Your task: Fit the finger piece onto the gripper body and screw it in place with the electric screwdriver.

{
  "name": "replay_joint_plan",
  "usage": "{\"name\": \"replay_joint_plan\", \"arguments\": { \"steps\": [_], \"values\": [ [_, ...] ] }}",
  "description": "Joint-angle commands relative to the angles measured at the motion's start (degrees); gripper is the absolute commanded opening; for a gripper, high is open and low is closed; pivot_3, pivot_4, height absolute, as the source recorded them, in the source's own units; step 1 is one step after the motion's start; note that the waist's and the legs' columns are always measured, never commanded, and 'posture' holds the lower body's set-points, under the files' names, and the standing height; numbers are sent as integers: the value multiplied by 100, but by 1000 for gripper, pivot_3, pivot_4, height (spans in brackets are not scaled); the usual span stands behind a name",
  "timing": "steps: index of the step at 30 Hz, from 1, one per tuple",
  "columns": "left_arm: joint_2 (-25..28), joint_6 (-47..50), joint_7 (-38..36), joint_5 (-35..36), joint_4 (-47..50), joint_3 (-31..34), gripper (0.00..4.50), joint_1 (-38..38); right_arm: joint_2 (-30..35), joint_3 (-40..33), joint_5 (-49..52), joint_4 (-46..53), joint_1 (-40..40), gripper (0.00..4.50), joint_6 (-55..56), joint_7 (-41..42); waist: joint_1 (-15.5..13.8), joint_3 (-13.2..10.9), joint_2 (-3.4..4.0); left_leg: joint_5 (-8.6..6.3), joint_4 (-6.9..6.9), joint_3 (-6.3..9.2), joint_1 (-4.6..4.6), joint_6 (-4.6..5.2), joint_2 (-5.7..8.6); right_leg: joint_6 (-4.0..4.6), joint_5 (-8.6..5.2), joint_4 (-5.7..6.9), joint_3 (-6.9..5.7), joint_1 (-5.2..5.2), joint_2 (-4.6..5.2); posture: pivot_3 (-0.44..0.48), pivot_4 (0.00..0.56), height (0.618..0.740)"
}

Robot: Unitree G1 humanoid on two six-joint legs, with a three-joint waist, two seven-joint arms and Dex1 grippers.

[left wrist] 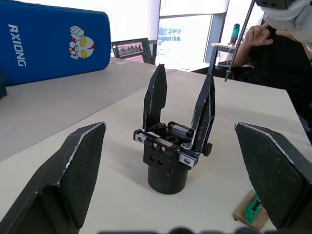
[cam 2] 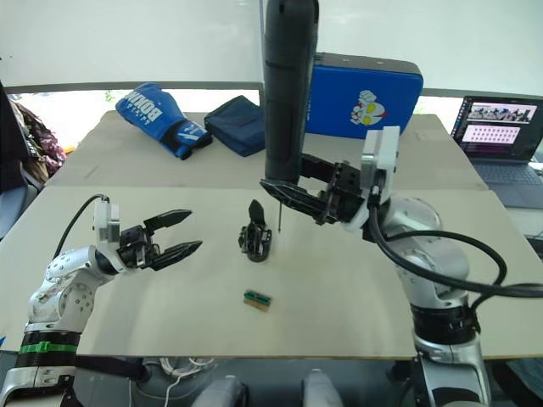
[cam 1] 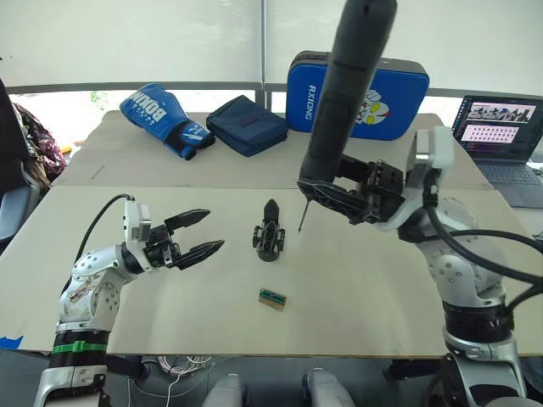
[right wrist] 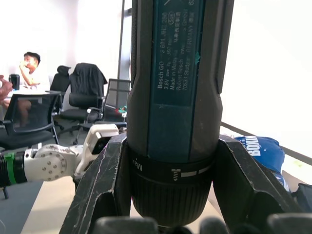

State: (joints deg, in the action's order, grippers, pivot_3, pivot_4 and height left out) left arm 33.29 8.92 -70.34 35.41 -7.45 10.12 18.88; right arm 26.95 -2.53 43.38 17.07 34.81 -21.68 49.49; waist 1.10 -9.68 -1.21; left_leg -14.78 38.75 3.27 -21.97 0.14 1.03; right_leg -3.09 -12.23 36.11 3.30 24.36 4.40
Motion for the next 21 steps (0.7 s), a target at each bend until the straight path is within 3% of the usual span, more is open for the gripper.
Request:
{"name": "replay_joint_plan", "arguments": {
  "steps": [1, 21],
  "values": [
    [-21, -163, -58, -124, 50, -43, 4500, 141, -142, 13, -254, -183, 396, 1926, 215, -51, 8, 0, 0, 0, 0, 0, -1, 0, 0, 0, 0, 1, 0, 1, -1, 0, 150, 740],
    [-298, -75, 275, -379, 427, -323, 4500, -126, -1208, 515, -979, -1018, 950, 1926, 588, 212, 19, -1, 2, 0, -4, 3, -6, -1, 0, 4, 3, 5, 0, 13, 0, 0, 150, 740]
  ]
}}
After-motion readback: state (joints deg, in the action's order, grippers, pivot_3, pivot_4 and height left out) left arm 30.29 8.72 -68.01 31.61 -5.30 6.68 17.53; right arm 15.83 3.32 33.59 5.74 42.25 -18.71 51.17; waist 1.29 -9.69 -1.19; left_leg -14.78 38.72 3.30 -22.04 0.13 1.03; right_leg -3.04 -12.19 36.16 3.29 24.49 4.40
